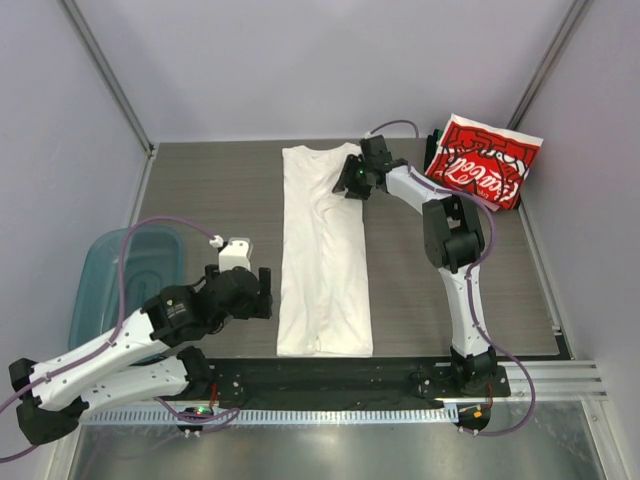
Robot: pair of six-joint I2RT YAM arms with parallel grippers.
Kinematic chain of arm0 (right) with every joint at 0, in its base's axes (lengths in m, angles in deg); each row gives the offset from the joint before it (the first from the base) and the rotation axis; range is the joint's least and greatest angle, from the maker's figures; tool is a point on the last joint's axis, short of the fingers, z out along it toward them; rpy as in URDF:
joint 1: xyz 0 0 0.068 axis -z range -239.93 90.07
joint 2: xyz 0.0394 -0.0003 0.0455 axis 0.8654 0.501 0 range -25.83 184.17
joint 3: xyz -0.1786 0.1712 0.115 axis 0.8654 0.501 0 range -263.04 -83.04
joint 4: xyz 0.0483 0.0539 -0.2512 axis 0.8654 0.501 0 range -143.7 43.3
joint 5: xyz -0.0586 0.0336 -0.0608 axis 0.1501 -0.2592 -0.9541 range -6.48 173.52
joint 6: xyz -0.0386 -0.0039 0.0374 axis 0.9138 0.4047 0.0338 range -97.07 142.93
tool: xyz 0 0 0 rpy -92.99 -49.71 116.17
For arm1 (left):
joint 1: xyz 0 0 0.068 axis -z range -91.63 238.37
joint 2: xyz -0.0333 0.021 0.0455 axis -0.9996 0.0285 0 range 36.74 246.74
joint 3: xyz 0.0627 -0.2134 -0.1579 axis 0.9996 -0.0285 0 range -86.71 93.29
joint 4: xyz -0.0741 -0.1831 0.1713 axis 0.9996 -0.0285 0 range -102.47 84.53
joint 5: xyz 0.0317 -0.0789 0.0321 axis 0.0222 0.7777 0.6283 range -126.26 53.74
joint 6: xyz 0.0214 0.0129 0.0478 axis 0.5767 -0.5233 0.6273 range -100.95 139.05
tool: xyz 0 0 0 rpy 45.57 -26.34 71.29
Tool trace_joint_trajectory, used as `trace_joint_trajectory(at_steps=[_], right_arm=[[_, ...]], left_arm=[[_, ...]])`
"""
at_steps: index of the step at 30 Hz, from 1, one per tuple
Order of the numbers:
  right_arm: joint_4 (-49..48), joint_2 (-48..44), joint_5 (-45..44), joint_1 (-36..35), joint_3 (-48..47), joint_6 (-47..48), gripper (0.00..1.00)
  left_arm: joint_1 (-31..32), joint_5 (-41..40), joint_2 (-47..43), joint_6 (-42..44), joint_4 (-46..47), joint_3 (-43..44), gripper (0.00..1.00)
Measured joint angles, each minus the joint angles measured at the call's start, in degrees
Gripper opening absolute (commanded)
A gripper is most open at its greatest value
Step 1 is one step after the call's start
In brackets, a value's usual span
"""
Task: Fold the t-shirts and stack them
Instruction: Fold the tshirt
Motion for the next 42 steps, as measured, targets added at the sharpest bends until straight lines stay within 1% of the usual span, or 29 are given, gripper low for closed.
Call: trace_joint_trajectory(at_steps=[3, 5, 8, 9, 12, 13, 18, 37, 40, 42], right_arm=[[-0.1, 0.1, 0.4, 0.0, -0.7, 0.0, 0.52], [-0.3, 0.5, 0.8, 0.0, -1.5, -0.1, 0.48], [-1.2, 1.3, 1.7, 0.0, -2.0, -0.8, 0.34], [-1.5, 1.6, 2.0, 0.0, -2.0, -1.1, 0.23], [-1.4, 2.0, 2.8, 0.0, -2.0, -1.6, 0.07], [-1.4, 2.1, 3.0, 0.0, -2.0, -1.7, 0.06], [-0.9, 2.0, 3.1, 0.0, -2.0, -1.8, 0.04], [6.1, 0.2, 2.3, 2.1, -2.7, -1.4, 0.04], [6.8, 0.2, 2.3, 2.6, -2.8, -1.1, 0.06], [7.5, 0.2, 2.3, 2.8, -2.8, -1.1, 0.11]], left_arm=[[0.0, -0.2, -0.5, 0.2, 0.0, 0.0, 0.86], [0.0, -0.3, -0.6, 0.3, 0.0, 0.0, 0.86], [0.0, -0.5, -0.7, 0.3, 0.0, 0.0, 0.86], [0.0, -0.7, -0.8, 0.3, 0.0, 0.0, 0.86], [0.0, -0.7, -1.2, 0.3, 0.0, 0.0, 0.86], [0.0, -0.7, -1.2, 0.3, 0.0, 0.0, 0.86], [0.0, -0.9, -1.6, 0.2, 0.0, 0.0, 0.86], [0.0, -1.1, -1.8, 0.2, 0.0, 0.0, 0.86], [0.0, -1.1, -1.8, 0.2, 0.0, 0.0, 0.86], [0.0, -1.1, -1.8, 0.2, 0.0, 0.0, 0.86]])
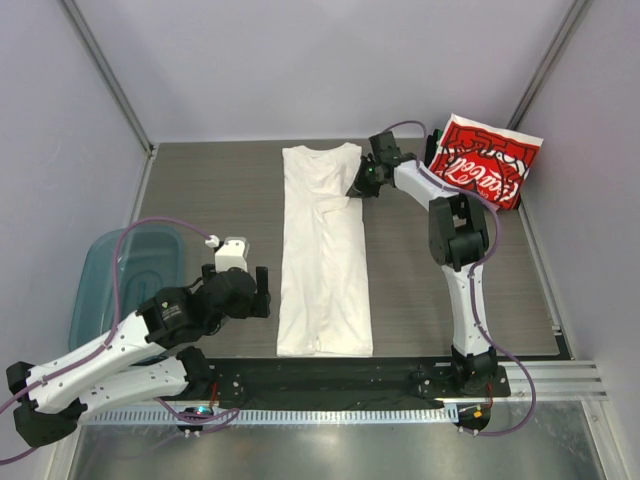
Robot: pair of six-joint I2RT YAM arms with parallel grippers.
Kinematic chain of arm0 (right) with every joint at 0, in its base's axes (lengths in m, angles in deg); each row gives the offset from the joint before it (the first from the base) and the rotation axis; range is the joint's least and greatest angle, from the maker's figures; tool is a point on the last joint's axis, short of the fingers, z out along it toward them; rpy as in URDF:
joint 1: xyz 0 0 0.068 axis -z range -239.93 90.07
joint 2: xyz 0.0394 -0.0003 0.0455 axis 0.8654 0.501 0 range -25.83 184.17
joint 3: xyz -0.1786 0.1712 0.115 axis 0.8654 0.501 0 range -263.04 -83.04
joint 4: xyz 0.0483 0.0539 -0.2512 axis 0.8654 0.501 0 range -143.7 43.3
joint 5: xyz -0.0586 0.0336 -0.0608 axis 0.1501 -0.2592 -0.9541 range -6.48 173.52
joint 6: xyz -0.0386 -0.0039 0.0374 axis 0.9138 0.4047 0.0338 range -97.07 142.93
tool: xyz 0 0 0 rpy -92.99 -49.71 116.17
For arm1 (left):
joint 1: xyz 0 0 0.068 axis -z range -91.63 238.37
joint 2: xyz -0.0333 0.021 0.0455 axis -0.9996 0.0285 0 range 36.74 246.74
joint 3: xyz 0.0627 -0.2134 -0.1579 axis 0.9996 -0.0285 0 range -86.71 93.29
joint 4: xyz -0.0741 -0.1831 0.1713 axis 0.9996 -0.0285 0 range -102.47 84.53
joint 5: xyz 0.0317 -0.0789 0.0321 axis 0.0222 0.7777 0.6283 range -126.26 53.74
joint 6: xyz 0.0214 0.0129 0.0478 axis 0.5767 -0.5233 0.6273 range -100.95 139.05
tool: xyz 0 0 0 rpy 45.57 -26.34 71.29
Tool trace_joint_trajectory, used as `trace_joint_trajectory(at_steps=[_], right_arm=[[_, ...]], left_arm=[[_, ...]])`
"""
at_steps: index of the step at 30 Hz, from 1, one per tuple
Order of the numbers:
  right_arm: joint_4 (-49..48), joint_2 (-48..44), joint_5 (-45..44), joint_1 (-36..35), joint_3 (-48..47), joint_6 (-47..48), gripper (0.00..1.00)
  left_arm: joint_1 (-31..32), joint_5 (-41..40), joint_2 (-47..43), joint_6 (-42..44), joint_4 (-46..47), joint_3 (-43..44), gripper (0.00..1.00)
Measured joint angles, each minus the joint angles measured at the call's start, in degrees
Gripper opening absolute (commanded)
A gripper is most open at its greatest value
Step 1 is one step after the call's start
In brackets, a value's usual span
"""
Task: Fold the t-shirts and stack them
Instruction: Fold the tshirt
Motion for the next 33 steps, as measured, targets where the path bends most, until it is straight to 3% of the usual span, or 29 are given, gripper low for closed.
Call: trace_joint_trajectory(at_steps=[1, 2, 5, 7, 10, 14, 19, 26, 33], right_arm=[[0.3, 0.0, 0.0, 0.1, 0.0, 0.1, 0.15], [0.5, 0.0, 0.0, 0.2, 0.0, 0.2, 0.31], [2.1, 0.0, 0.2, 0.3, -0.3, 0.6, 0.51], [3.5, 0.0, 0.1, 0.3, -0.7, 1.5, 0.54], [4.7, -1.2, -1.3, 0.4, 1.0, 2.6, 0.54], [5.4, -6.7, -1.1, 0.3, 6.7, 3.5, 0.45], [1.6, -10.1, 6.7, -0.3, 5.4, 2.1, 0.38], [-6.8, -1.8, 16.1, -3.1, -3.9, -3.5, 0.33], [-7.6, 3.3, 16.0, -1.7, 1.4, -4.6, 0.32]], left_arm=[[0.0, 0.0, 0.0, 0.0, 0.0, 0.0, 0.86], [0.0, 0.0, 0.0, 0.0, 0.0, 0.0, 0.86], [0.0, 0.0, 0.0, 0.0, 0.0, 0.0, 0.86], [0.0, 0.0, 0.0, 0.0, 0.0, 0.0, 0.87], [0.0, 0.0, 0.3, 0.0, 0.0, 0.0, 0.86], [0.0, 0.0, 1.4, 0.0, 0.0, 0.0, 0.86], [0.0, 0.0, 1.9, 0.0, 0.0, 0.0, 0.86], [0.0, 0.0, 1.2, -0.2, -0.1, 0.0, 0.86], [0.0, -0.2, -0.2, -0.5, -0.1, 0.0, 0.86]])
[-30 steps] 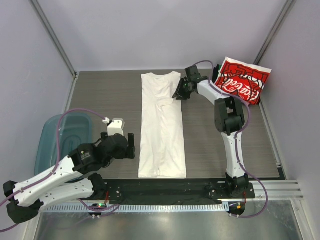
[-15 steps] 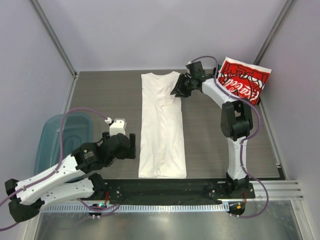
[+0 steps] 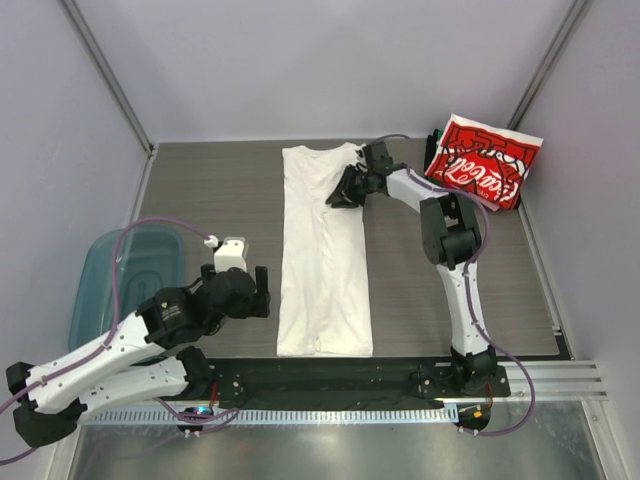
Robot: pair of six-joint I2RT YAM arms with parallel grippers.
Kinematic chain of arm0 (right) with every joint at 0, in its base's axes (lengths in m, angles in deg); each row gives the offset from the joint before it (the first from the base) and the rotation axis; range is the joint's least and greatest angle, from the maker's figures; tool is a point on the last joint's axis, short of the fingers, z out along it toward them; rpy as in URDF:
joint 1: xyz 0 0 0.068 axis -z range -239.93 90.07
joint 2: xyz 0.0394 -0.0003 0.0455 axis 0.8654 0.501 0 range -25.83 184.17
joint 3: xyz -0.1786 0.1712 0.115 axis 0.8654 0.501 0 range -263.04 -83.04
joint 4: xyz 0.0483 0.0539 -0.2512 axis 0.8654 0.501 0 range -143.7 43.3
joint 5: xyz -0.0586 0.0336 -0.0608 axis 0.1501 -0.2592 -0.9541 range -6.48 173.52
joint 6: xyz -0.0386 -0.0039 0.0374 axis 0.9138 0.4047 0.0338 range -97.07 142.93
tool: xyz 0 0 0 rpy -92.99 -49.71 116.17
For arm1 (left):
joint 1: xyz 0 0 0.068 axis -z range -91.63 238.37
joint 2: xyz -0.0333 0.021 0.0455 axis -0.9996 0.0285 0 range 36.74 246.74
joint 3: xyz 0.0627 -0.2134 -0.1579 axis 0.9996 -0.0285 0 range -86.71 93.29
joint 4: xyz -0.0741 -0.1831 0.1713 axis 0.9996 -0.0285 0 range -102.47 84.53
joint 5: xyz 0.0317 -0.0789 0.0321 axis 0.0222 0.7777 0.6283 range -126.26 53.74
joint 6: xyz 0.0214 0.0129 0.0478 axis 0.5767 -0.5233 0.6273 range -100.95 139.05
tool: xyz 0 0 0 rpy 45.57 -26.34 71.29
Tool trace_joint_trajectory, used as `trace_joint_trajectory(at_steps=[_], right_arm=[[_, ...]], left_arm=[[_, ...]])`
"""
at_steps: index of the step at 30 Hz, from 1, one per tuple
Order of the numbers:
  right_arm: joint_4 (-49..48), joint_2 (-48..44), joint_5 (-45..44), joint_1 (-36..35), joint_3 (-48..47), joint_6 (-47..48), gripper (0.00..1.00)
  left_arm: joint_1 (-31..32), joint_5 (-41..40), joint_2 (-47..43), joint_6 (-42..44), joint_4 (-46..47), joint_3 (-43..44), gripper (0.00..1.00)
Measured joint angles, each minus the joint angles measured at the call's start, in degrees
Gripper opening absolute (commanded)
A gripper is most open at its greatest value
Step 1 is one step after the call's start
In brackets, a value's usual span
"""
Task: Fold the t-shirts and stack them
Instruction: Fold the tshirt
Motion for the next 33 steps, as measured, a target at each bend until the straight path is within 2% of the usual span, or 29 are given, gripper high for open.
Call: trace_joint_trajectory(at_steps=[6, 12, 17, 21, 24, 27, 33], right_arm=[[-0.3, -2.4, 0.0, 2.9, 5.2, 0.6, 0.34], [3.5, -10.1, -1.2, 3.7, 6.5, 3.5, 0.53], [7.4, -26.9, -4.0, 3.3, 14.6, 7.5, 0.64], [10.3, -46.7, -10.0, 1.6, 30.0, 9.3, 0.68], [12.7, -60.8, -14.8, -2.6, 44.3, 8.2, 0.69], [16.3, -72.6, -18.5, -10.3, 58.2, 3.6, 0.69], [19.6, -88.6, -23.9, -27.1, 75.2, -10.2, 0.69]], left_arm=[[0.0, -0.1, 0.1, -0.5, 0.0, 0.0, 0.86], [0.0, -0.1, 0.3, -1.0, -0.1, 0.0, 0.86], [0.0, 1.6, 0.5, -3.7, 0.4, -1.5, 0.83], [0.0, 5.9, -0.4, -7.1, 2.6, -6.8, 0.82], [0.0, 10.5, -1.4, -10.1, 5.2, -11.8, 0.8], [0.0, 14.8, -2.1, -12.7, 7.4, -16.0, 0.78], [0.1, 21.2, -3.7, -17.5, 11.7, -22.4, 0.77]])
